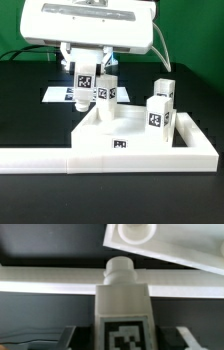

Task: Assemble square table

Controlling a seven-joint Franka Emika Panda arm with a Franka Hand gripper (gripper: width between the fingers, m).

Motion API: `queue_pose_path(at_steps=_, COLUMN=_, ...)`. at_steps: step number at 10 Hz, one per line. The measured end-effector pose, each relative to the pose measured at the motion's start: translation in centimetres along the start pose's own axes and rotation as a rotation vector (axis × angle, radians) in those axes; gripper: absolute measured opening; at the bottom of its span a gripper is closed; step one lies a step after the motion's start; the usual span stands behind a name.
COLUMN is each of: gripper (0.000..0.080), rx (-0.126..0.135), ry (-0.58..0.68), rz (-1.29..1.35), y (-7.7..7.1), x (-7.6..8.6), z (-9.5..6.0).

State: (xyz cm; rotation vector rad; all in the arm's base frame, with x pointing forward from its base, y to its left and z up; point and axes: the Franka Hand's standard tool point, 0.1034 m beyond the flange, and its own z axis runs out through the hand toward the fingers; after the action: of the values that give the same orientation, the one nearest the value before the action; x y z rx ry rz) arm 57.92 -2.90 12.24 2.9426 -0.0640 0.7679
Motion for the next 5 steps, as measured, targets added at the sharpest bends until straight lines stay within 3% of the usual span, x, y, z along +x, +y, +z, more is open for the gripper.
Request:
queue_pose_path(at_steps=2, gripper=0.0290, rx=-0.002, ry=-0.001, rz=0.018, y=0.7, x=-0.8, z=0.2)
queue_pose_path(at_steps=5, gripper=0.0290, rx=0.016, ry=-0.014, rz=0.039, y=0.5, x=-1.8, z=1.2)
